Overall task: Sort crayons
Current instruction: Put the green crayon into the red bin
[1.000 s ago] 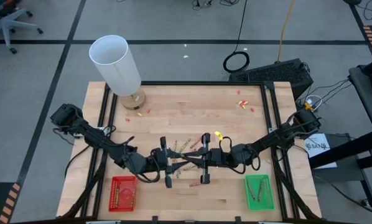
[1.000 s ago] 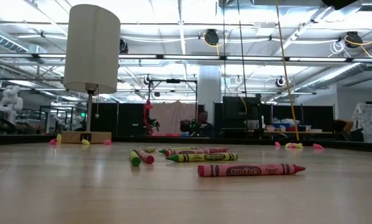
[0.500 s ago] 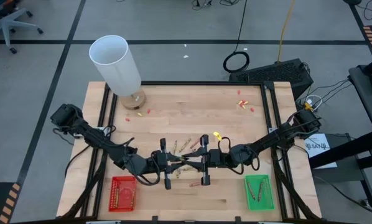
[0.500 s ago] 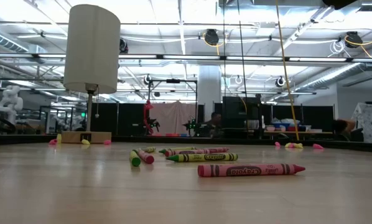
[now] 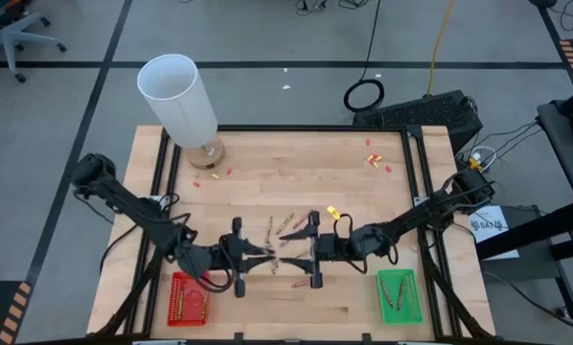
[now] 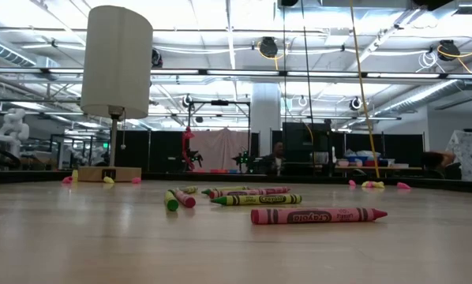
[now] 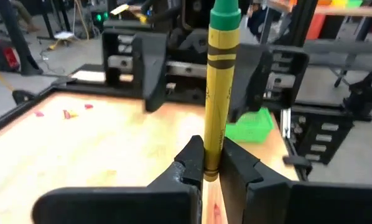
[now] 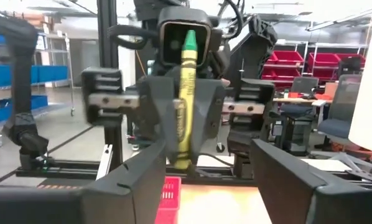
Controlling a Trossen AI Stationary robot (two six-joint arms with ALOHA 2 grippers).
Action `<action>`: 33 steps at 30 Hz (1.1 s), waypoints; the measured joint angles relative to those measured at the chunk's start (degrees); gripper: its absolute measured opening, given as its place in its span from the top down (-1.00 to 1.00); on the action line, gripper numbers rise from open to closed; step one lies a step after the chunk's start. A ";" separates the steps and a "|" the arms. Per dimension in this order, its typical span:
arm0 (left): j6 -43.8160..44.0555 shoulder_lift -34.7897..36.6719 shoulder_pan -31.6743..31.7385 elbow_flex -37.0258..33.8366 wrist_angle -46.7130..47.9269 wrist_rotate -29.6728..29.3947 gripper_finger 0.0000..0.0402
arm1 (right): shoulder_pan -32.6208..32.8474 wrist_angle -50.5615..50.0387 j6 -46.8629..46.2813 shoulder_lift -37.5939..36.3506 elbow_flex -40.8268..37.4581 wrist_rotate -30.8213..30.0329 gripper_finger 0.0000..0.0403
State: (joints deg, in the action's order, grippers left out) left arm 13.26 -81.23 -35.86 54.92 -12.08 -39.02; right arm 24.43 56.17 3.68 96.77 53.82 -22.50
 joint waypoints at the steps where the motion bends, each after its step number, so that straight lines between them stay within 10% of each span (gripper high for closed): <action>1: 1.32 0.75 -0.37 0.00 1.98 -0.04 0.86 | 0.01 -0.58 -0.08 0.00 0.00 0.01 -0.10; 9: 18.42 7.48 -2.21 0.00 17.86 1.84 0.86 | 0.12 -10.22 -5.50 -0.04 -0.04 0.08 -0.12; 33: 71.51 11.86 -9.81 1.70 49.76 34.20 0.86 | 2.27 -20.93 -11.58 -0.04 -0.07 0.20 -0.12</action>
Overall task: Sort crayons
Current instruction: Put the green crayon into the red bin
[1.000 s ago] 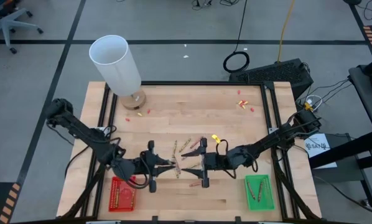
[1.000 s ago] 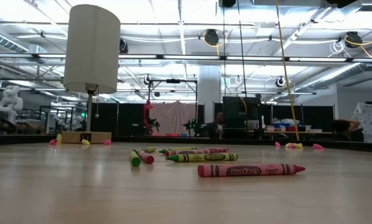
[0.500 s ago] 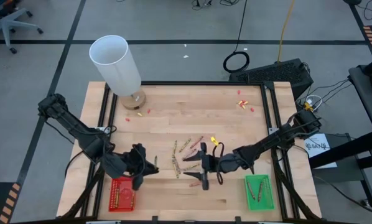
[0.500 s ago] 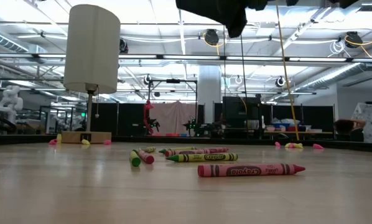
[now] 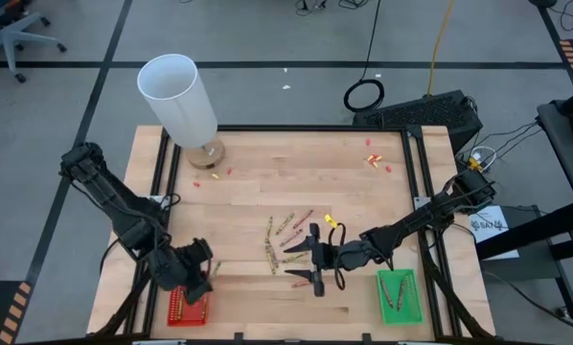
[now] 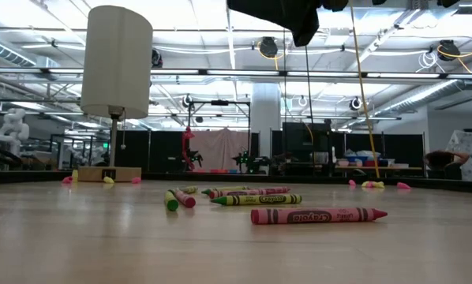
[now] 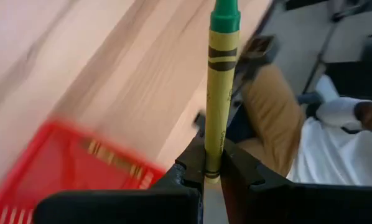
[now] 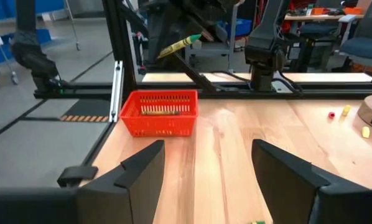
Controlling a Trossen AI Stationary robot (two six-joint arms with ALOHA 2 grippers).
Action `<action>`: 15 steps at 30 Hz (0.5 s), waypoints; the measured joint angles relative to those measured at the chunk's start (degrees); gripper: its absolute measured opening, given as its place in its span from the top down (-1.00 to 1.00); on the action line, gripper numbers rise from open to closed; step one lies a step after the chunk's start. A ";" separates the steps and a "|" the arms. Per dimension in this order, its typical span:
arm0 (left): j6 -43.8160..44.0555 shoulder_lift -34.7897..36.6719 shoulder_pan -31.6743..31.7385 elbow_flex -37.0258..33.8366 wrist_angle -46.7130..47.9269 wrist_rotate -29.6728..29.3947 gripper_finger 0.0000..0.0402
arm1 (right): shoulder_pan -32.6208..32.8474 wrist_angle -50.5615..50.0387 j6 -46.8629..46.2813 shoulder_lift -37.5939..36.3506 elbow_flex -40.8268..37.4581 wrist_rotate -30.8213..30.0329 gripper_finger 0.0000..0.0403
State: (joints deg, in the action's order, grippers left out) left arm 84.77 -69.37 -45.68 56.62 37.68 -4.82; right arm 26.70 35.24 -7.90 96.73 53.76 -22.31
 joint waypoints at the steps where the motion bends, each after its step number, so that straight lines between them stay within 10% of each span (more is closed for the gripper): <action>1: 2.27 -0.02 -0.89 0.00 1.31 0.31 0.86 | 0.00 -0.22 0.02 0.00 0.00 0.00 -0.12; 15: 27.57 -10.28 -11.86 0.00 3.78 3.44 0.86 | -0.07 -1.26 1.70 0.00 0.00 -0.04 -0.12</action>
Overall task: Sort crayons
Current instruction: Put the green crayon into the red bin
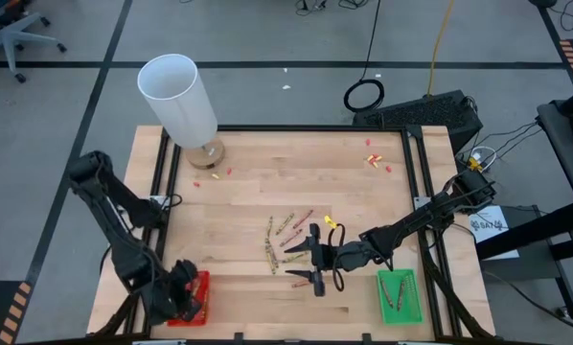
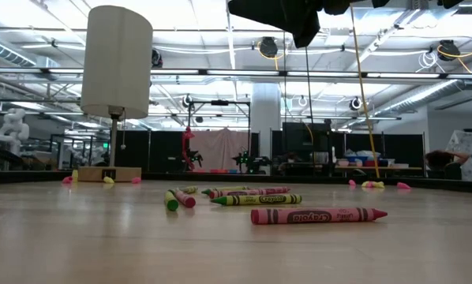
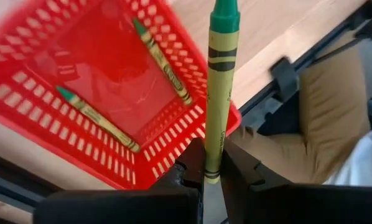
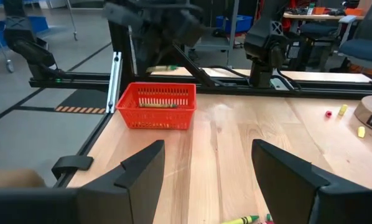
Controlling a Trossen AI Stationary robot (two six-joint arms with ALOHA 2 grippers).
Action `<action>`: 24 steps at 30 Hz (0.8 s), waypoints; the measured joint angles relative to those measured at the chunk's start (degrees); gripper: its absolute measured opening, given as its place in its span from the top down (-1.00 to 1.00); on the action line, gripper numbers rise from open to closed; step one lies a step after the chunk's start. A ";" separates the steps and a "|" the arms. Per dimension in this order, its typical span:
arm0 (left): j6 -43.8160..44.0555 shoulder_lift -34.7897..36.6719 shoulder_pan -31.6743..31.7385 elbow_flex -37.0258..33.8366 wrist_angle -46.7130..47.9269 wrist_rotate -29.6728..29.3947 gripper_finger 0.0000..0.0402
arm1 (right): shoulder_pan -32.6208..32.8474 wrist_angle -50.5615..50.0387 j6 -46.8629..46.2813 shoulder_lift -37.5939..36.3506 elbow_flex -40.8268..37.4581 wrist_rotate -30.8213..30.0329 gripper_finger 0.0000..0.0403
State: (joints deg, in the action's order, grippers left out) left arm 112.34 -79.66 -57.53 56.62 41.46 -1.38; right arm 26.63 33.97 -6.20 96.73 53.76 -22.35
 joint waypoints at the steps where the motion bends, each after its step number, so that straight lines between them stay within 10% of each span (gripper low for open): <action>1: 1.04 -1.04 -0.32 0.00 -0.85 0.06 0.86 | -0.05 -0.02 0.00 0.00 0.00 0.00 -0.12; 24: 13.20 -7.13 -0.62 -0.02 -1.33 2.55 0.86 | 0.83 -3.22 -0.38 0.04 0.00 0.13 -0.12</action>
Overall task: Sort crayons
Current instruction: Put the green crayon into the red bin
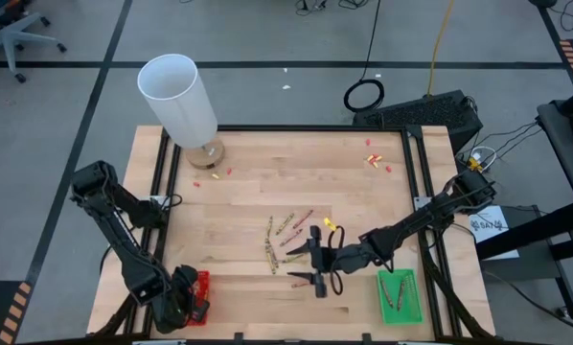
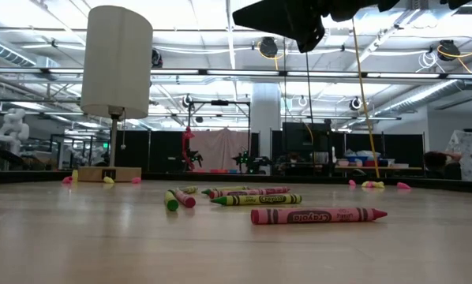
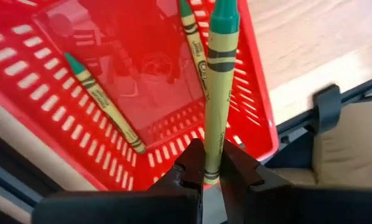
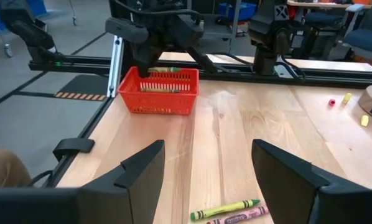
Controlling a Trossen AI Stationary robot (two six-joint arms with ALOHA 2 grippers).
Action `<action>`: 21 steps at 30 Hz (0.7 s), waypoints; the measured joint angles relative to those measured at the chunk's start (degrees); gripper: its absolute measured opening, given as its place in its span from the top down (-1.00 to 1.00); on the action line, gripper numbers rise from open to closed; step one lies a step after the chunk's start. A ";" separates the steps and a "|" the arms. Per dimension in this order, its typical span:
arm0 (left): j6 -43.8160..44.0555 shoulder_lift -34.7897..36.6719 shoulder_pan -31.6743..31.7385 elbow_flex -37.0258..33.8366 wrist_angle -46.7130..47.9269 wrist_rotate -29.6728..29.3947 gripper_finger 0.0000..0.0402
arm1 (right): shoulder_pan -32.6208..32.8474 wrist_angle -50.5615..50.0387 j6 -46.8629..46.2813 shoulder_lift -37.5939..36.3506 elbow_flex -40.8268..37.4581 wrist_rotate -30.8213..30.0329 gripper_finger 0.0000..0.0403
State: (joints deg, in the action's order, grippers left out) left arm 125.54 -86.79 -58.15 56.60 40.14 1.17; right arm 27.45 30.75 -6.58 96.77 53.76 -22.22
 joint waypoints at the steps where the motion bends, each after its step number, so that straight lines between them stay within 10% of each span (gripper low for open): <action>1: 0.05 -0.04 0.00 0.00 -0.17 -0.10 0.86 | 0.05 0.16 0.29 0.00 0.00 0.00 -0.12; 21: -3.18 -0.06 0.14 0.00 -0.39 -1.23 0.38 | 0.04 -1.32 1.93 0.00 0.00 0.02 -0.12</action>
State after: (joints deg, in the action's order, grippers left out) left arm 122.37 -86.85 -58.01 56.60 39.75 -0.05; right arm 27.49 29.43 -4.65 96.77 53.76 -22.20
